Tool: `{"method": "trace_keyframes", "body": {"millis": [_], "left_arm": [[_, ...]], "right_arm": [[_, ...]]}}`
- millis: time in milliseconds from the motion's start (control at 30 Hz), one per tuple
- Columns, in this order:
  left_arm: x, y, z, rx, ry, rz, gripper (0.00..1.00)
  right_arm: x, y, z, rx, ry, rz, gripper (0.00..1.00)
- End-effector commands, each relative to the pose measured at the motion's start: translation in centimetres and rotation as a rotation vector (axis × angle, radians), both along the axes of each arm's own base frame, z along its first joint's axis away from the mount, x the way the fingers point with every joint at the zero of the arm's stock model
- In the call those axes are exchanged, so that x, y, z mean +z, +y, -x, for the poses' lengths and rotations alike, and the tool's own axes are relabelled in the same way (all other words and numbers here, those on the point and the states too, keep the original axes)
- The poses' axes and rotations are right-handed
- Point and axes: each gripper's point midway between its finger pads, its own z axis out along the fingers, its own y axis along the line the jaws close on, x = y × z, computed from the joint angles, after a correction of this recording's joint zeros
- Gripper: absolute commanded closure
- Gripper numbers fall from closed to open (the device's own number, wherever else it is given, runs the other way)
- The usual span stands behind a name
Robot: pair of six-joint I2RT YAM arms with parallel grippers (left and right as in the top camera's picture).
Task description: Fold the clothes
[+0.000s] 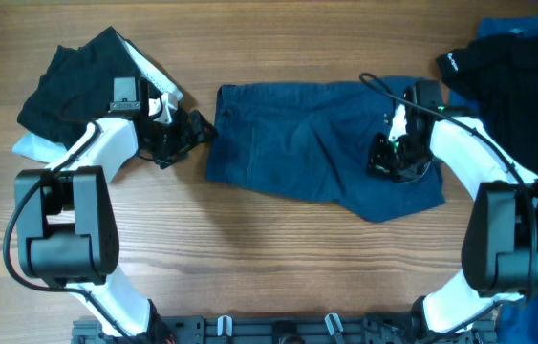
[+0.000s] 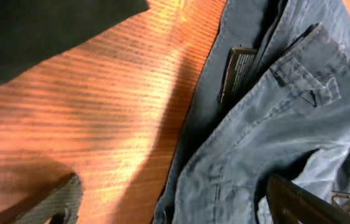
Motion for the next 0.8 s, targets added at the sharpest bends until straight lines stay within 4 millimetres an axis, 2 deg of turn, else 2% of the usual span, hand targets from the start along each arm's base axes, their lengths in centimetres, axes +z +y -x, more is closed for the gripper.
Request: {"method": "trace_keyframes", "body": {"millis": [0, 100, 233, 300, 333, 367, 400, 433, 467, 567, 700, 767], "left_arm": [[-4.2, -1.8, 1.1, -0.087, 0.053, -0.048, 0.07], [-5.9, -5.3, 0.9, -0.159, 0.029, 0.028, 0.09], [-8.7, -7.6, 1.2, -0.144, 0.077, 0.058, 0.15], [-8.6, -9.4, 1.1, -0.180, 0.051, 0.119, 0.33], [-8.3, -10.1, 1.0, -0.199, 0.030, 0.132, 0.50], [-8.2, -10.6, 0.9, -0.211, 0.015, 0.139, 0.60], [-7.9, -11.1, 0.9, -0.225, 0.005, 0.148, 0.74], [-7.6, -11.2, 1.1, -0.226, 0.012, 0.147, 0.96], [-7.1, -10.9, 1.1, -0.223, 0.015, 0.145, 0.96], [-2.8, -9.1, 0.7, -0.231, -0.031, 0.115, 0.96], [6.2, -4.4, 0.0, -0.217, -0.168, -0.034, 0.96], [9.7, -3.8, 0.4, -0.222, -0.229, -0.058, 0.96]], "right_arm": [[-2.5, -2.5, 1.3, -0.048, 0.076, 0.147, 0.93], [-2.5, -2.5, 1.3, -0.047, 0.077, 0.149, 0.95], [-2.5, -2.5, 1.2, -0.032, 0.068, 0.146, 0.96], [-2.5, -2.5, 1.2, -0.032, 0.067, 0.146, 0.96], [-2.5, -2.5, 1.2, -0.031, 0.068, 0.144, 0.96], [-2.5, -2.5, 1.2, -0.031, 0.069, 0.144, 0.96], [-2.5, -2.5, 1.3, -0.031, 0.071, 0.144, 0.96], [-2.5, -2.5, 1.4, -0.030, 0.077, 0.144, 0.96], [-2.5, -2.5, 1.6, -0.030, 0.083, 0.144, 0.96], [-2.2, -2.5, 2.1, -0.028, 0.103, 0.145, 0.96], [-0.5, -1.6, 1.5, -0.029, 0.052, 0.092, 0.96], [0.6, -0.5, 1.1, -0.016, 0.020, 0.029, 0.96]]}}
